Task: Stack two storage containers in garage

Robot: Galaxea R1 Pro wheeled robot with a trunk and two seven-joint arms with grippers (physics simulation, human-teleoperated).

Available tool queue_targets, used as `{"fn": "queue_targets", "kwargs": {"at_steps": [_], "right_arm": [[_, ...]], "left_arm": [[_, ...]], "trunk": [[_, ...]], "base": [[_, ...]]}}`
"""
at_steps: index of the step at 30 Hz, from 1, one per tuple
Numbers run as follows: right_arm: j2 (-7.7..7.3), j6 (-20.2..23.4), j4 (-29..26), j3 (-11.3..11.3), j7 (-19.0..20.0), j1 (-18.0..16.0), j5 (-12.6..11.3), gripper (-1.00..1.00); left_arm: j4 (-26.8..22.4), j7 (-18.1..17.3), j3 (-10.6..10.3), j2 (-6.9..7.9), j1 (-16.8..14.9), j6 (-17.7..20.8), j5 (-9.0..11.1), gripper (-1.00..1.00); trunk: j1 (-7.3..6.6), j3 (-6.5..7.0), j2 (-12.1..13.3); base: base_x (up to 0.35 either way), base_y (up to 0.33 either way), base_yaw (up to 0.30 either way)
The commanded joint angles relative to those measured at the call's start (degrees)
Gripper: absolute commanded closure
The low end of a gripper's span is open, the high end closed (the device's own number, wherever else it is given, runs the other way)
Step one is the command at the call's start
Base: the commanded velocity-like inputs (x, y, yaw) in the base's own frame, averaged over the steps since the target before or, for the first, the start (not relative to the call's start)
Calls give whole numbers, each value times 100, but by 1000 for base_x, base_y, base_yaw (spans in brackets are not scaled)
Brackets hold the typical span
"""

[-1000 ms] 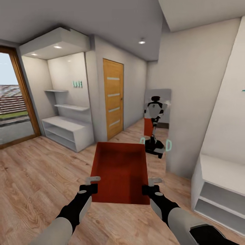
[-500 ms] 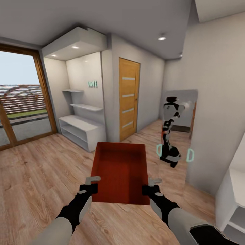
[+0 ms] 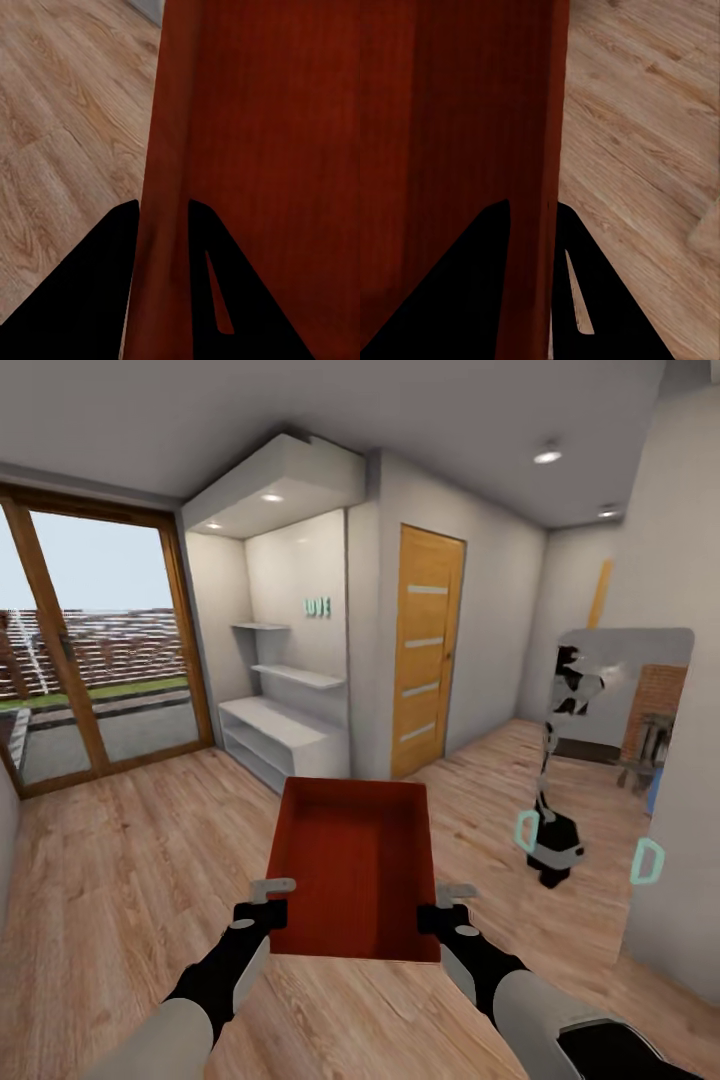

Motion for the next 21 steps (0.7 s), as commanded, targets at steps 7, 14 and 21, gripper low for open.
{"fn": "queue_targets", "kwargs": {"at_steps": [7, 14, 21], "right_arm": [[3, -244, -13, -177, -468, -4, 6, 100], [10, -245, -13, -180, -459, -4, -2, 100], [11, -245, -13, -181, -459, -4, -3, 100]], "left_arm": [[1, 257, 73, -57, -3, 45, 397, 100], [0, 257, 72, -56, -3, 43, 399, 100], [20, 257, 78, -57, -3, 50, 397, 100]], "trunk": [[5, -9, -7], [5, -9, -7], [5, -9, -7]], "base": [[322, 0, 212], [322, 0, 14], [322, 0, 0]]}}
